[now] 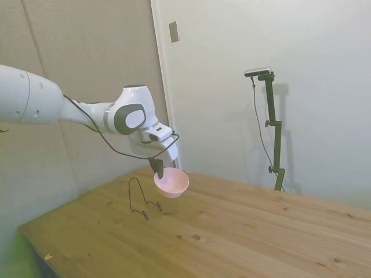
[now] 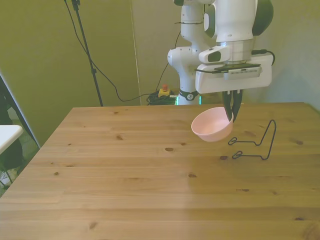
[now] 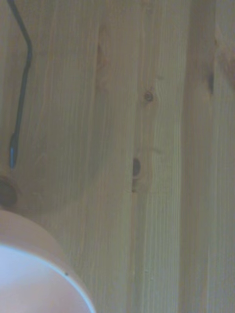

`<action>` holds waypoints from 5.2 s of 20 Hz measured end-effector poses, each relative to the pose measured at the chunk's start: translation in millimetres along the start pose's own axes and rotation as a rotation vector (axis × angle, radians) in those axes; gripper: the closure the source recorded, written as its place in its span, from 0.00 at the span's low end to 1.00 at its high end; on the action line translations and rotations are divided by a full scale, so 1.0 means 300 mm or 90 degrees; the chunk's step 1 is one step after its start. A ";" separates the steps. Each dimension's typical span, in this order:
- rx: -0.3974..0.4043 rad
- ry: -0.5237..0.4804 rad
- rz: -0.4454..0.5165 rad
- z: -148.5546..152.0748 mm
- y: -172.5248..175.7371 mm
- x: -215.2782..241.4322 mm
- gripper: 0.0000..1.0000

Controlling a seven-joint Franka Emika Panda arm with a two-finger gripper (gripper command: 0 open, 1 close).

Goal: Load the bowl

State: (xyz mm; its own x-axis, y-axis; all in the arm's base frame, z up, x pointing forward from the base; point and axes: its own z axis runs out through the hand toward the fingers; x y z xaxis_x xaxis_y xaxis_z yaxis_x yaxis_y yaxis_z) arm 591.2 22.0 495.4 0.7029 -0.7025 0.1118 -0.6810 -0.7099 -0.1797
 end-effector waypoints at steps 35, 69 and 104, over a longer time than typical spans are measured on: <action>0.414 -0.189 -0.037 0.114 0.148 -0.160 1.00; 0.523 -0.219 -0.066 0.309 0.204 -0.197 1.00; 0.462 -0.158 -0.055 0.064 0.281 -0.184 0.00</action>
State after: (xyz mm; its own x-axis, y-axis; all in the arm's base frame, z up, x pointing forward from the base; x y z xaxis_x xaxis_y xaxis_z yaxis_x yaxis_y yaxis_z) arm 499.0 2.0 455.5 0.8311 -0.5535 -0.0534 -0.3773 -0.4907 -0.7854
